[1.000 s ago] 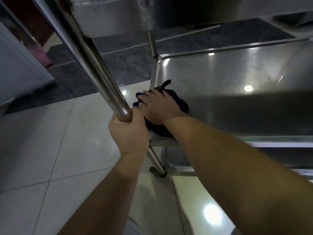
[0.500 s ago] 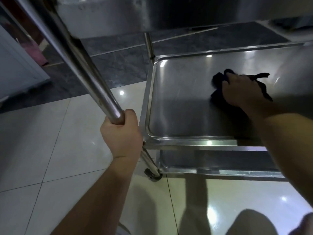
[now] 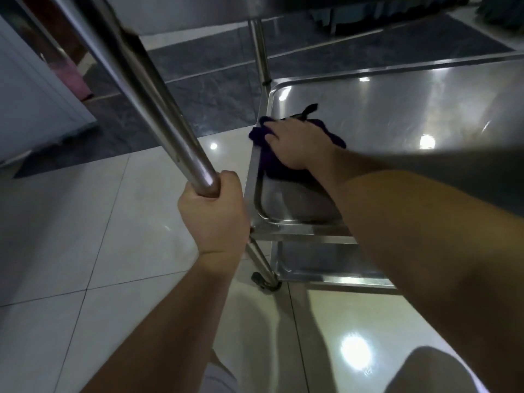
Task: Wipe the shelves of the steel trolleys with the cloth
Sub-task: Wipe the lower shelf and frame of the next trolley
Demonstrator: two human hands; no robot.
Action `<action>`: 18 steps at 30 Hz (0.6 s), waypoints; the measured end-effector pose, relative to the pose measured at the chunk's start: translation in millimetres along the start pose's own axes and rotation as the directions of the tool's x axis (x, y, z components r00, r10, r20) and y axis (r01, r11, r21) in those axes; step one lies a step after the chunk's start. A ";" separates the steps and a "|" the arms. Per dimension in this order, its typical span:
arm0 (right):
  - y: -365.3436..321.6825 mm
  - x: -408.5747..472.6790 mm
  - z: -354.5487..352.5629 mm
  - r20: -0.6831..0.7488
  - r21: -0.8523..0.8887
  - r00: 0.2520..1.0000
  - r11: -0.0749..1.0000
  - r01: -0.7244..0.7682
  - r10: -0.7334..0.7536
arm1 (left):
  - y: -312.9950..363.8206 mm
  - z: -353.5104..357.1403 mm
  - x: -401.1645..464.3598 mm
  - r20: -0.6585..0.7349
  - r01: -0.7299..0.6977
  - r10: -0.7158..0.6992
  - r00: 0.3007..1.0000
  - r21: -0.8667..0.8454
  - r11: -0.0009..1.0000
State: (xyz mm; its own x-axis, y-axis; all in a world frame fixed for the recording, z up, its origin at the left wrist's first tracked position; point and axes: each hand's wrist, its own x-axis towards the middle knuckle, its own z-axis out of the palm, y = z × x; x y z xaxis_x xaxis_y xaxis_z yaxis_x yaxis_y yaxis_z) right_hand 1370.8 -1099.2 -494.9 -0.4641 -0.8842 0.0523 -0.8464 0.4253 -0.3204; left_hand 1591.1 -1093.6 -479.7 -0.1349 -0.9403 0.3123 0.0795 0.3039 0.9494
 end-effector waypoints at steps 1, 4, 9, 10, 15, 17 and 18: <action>16.0 -1.8 -3.9 -0.018 -0.008 0.999 0.999 -0.044 0.044 | 0.2 0.1 -0.3 0.000 0.004 -0.004 1.000 -0.005 1.000; 72.0 -22.9 -23.6 -0.064 -0.042 0.981 0.981 -0.187 0.184 | 1.9 0.3 -0.2 -0.005 0.026 -0.026 1.000 -0.019 0.999; 169.7 -97.0 -62.0 -0.156 -0.076 0.917 0.921 -0.382 0.367 | 0.9 -0.8 0.8 -0.015 0.006 -0.005 1.000 0.063 0.998; 184.5 -114.2 -68.6 -0.166 -0.065 0.897 0.904 -0.423 0.408 | 0.0 -1.3 1.3 -0.015 0.003 -0.001 1.000 0.075 0.997; 197.9 -164.2 -76.0 -0.171 -0.105 0.876 0.876 -0.471 0.450 | -2.4 1.2 2.8 -0.049 -0.001 0.006 0.999 0.089 0.996; 176.9 -167.8 -66.9 -0.164 -0.121 0.891 0.888 -0.444 0.423 | -2.0 2.1 2.1 -0.058 0.010 -0.005 0.998 0.092 0.996; 160.7 -167.9 -60.6 -0.135 -0.130 0.906 0.899 -0.418 0.402 | -1.7 2.0 1.4 -0.061 0.016 -0.010 0.998 0.093 0.995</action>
State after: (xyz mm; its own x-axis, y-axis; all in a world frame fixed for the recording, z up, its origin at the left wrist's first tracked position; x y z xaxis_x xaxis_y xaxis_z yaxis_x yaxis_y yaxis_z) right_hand 1296.9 -870.7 -497.9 -0.7956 -0.6041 0.0463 -0.6009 0.7770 -0.1874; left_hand 1588.8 -1095.1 -480.8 -0.0757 -0.9509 0.3001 -0.0153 0.3020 0.9532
